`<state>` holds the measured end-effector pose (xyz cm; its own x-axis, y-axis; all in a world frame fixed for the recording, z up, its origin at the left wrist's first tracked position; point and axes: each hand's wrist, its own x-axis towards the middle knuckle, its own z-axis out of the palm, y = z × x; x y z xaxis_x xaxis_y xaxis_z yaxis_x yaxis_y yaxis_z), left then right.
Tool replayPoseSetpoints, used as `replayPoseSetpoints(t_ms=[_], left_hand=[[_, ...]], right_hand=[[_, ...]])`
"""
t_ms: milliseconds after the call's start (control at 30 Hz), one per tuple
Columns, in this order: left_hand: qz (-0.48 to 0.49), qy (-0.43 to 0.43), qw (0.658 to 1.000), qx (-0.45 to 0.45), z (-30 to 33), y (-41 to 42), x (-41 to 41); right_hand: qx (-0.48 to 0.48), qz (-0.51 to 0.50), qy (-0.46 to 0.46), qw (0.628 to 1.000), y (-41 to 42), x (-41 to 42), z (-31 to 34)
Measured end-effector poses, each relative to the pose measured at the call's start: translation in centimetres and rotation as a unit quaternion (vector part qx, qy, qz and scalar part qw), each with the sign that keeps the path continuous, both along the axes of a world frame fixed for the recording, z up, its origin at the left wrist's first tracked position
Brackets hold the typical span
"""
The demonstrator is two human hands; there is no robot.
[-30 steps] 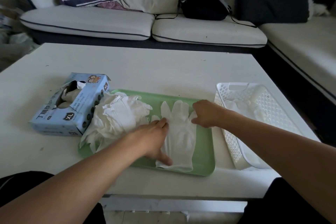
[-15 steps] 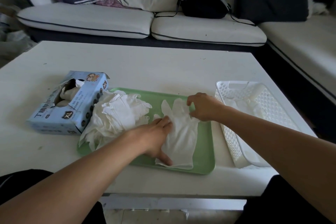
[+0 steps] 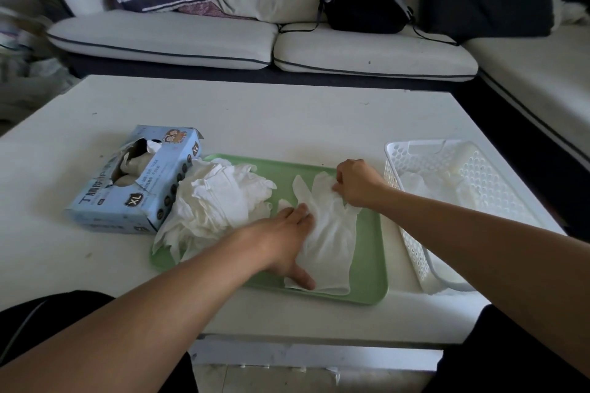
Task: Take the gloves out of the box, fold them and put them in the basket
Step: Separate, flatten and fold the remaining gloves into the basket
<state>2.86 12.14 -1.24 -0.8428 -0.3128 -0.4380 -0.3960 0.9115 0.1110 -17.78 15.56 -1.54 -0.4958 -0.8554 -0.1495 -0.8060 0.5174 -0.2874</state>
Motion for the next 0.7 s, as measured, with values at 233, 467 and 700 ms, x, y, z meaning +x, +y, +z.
replayPoseSetpoints(t_ms=[233, 467, 700], left_hand=[[-0.009, -0.006, 1.000, 0.008, 0.1, -0.8, 0.2], [0.000, -0.019, 0.999, 0.027, 1.3, -1.4, 0.2], [0.061, 0.175, 0.983, -0.003, 5.0, -2.9, 1.8]], right_hand=[[0.033, 0.013, 0.062, 0.997, 0.4, -0.4, 1.6], [0.201, 0.136, -0.013, 0.970, 2.4, 0.0, 5.0], [0.026, 0.225, 0.053, 0.973, 3.1, 2.7, 4.8]])
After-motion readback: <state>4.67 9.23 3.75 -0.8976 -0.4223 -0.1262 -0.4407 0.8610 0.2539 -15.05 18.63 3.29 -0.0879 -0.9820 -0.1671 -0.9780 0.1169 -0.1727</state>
